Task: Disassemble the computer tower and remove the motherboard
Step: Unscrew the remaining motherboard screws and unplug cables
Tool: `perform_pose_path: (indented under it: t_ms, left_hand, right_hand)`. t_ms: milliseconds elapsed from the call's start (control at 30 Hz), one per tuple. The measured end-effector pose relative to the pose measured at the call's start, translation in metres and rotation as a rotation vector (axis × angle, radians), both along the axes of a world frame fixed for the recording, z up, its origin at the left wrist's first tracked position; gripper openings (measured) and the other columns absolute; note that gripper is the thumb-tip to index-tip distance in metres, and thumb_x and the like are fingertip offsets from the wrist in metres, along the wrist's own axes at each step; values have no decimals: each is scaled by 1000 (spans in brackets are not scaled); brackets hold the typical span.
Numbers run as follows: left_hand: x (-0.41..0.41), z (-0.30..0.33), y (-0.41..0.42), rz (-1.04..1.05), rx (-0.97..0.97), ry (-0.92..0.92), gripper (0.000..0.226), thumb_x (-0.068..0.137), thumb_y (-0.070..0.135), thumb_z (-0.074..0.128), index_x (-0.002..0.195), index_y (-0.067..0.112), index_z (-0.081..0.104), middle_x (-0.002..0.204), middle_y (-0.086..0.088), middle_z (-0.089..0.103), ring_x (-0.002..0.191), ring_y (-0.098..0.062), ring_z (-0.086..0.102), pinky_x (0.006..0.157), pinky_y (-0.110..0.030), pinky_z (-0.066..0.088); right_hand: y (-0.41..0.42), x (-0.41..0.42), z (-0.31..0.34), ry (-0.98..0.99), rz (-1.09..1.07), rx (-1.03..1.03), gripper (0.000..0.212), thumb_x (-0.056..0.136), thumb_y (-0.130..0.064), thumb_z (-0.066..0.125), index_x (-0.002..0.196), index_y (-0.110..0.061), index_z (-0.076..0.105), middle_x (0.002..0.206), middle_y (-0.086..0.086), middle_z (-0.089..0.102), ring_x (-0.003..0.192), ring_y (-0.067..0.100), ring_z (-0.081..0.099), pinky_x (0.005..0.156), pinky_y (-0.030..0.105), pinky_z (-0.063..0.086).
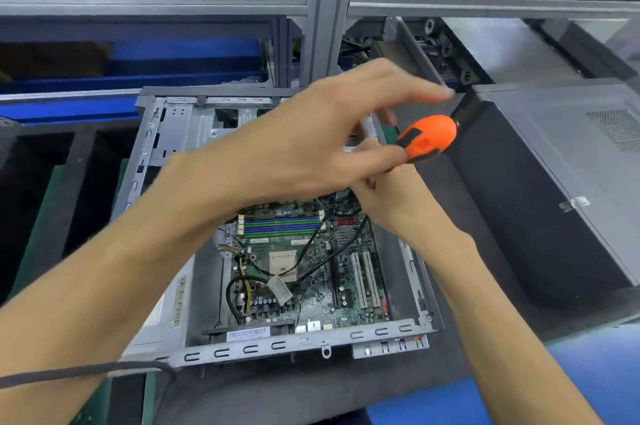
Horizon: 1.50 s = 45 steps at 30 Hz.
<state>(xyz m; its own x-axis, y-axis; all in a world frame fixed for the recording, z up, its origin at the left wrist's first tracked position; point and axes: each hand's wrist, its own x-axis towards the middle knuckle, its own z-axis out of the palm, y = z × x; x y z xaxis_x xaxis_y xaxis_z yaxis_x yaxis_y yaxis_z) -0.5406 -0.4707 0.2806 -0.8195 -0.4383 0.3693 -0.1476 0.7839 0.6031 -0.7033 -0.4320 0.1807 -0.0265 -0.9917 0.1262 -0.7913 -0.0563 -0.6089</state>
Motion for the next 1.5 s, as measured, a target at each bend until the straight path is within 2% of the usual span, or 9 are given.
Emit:
perform_pose_path:
  t_ms: [100, 200, 367, 633, 800, 1033, 1167, 1300, 1500]
  left_hand:
    - [-12, 18, 3, -77, -41, -101, 53, 91, 12, 67, 141, 18, 53, 123, 7, 61, 110, -5, 56, 98, -23, 43]
    - [-11, 22, 2, -78, -23, -109, 46, 90, 18, 71, 135, 20, 59, 119, 12, 65, 108, -4, 59, 96, -27, 46]
    - [-8, 26, -1, -38, -166, -137, 30, 89, 24, 68, 117, 14, 66, 108, 4, 69, 98, -13, 62, 88, -35, 49]
    - [-2, 13, 10, 199, -318, -62, 42, 81, 45, 71, 84, 17, 40, 66, 7, 49, 60, -15, 46, 53, -36, 38]
    - [4, 2, 11, 414, -453, -82, 42, 85, 56, 57, 78, 24, 32, 50, 10, 29, 52, -25, 33, 52, -29, 21]
    - [7, 7, 14, 454, -527, -102, 46, 85, 63, 56, 84, 22, 38, 64, 10, 37, 59, -22, 40, 51, -30, 27]
    - [18, 20, 10, 100, -270, 0, 29, 90, 26, 63, 116, 13, 61, 108, 5, 59, 89, -16, 58, 72, -35, 51]
    - [21, 22, 7, 31, -151, -12, 25, 91, 13, 66, 116, 11, 70, 99, 0, 67, 91, -17, 64, 80, -35, 52]
    - [11, 15, 5, 221, -297, 33, 35, 83, 43, 71, 80, 14, 52, 72, 9, 48, 65, -18, 45, 58, -35, 40]
  right_hand:
    - [-1, -3, 3, 108, 36, 72, 24, 97, -4, 45, 118, 0, 56, 100, 14, 63, 91, 24, 58, 76, 31, 46]
    - [2, -4, 5, 80, 9, 109, 13, 98, -8, 44, 87, -13, 50, 71, 0, 48, 63, 4, 48, 55, 12, 37]
    - [-4, -5, 2, 102, -25, 207, 24, 92, -31, 40, 75, -14, 45, 65, -5, 40, 60, 8, 43, 55, 19, 31]
    - [19, -17, 26, -156, 30, -117, 26, 81, -51, 67, 96, -39, 49, 82, -11, 57, 67, 7, 54, 55, 16, 39]
    - [23, -5, 31, -268, 111, -254, 38, 84, -29, 81, 108, -19, 53, 103, -3, 66, 91, 19, 62, 80, 36, 51]
    - [17, 6, 27, -335, 151, -357, 20, 85, -14, 73, 88, -9, 54, 76, -8, 57, 69, 13, 48, 61, 27, 42]
    - [18, 6, 30, -343, 141, -353, 14, 86, -10, 71, 89, -8, 58, 79, 3, 62, 70, 12, 57, 67, 20, 50]
    - [19, 8, 35, -399, 152, -370, 22, 85, -25, 70, 100, -33, 57, 87, -12, 65, 76, 10, 64, 69, 23, 56]
    - [18, 9, 31, -358, 150, -381, 25, 86, -22, 76, 96, -17, 54, 81, -27, 59, 71, 5, 58, 66, 8, 42]
